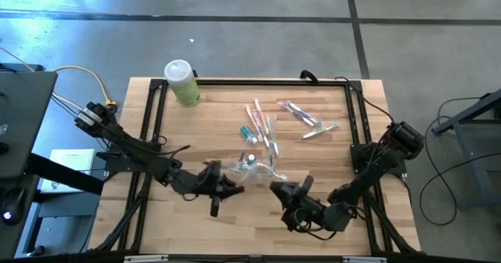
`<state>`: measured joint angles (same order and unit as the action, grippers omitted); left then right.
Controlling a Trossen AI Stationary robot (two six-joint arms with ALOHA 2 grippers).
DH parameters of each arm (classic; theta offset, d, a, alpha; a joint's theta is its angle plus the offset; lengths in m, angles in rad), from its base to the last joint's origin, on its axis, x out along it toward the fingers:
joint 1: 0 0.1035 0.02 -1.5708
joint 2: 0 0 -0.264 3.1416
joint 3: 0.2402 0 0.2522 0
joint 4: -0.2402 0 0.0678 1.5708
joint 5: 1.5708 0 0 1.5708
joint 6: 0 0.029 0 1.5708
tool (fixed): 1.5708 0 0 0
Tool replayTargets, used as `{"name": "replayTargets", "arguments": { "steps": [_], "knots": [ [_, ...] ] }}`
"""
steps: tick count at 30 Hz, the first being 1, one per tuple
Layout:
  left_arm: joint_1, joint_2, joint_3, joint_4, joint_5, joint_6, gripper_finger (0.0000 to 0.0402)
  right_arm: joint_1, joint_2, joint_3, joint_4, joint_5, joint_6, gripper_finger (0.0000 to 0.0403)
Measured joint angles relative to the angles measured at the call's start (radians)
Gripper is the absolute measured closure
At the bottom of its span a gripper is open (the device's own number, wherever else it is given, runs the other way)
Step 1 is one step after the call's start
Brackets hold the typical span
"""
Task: Pick & Place toothbrushing station
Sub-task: Put the orange toothbrush into the transparent organizer
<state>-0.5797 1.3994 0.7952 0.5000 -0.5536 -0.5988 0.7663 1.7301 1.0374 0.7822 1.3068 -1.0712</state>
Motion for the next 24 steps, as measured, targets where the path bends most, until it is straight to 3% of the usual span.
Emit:
{"name": "replayTargets", "arguments": {
  "steps": [7, 9, 11, 16, 19, 21, 24],
  "knots": [
    [-0.182, -0.09, 0.0, -0.026, -0.617, 0.426, 0.0389, -0.027, -0.001, 0.0, -0.001, 0.03, 0.168, 0.0325],
    [-0.224, -0.089, 0.0, -0.031, -0.749, 0.476, 0.0389, -0.036, -0.001, 0.0, -0.008, 0.031, 0.207, 0.0329],
    [-0.243, -0.083, -0.012, -0.025, -0.814, 0.479, 0.0389, -0.043, -0.001, 0.0, -0.01, 0.03, 0.233, 0.0333],
    [-0.178, -0.079, -0.118, -0.001, -0.748, 0.355, 0.0389, -0.055, -0.001, 0.0, -0.019, 0.014, 0.295, 0.0343],
    [-0.097, -0.078, -0.223, 0.135, -0.675, 0.337, 0.0389, -0.055, -0.001, 0.0, -0.019, -0.008, 0.319, 0.0347],
    [-0.035, -0.078, -0.299, 0.314, -0.55, 0.387, 0.0389, -0.055, -0.001, 0.0, -0.02, -0.017, 0.32, 0.0349],
    [0.06, -0.068, -0.411, 0.595, -0.262, 0.486, 0.0389, -0.055, -0.001, 0.0, -0.02, -0.022, 0.32, 0.035]
  ]
}}
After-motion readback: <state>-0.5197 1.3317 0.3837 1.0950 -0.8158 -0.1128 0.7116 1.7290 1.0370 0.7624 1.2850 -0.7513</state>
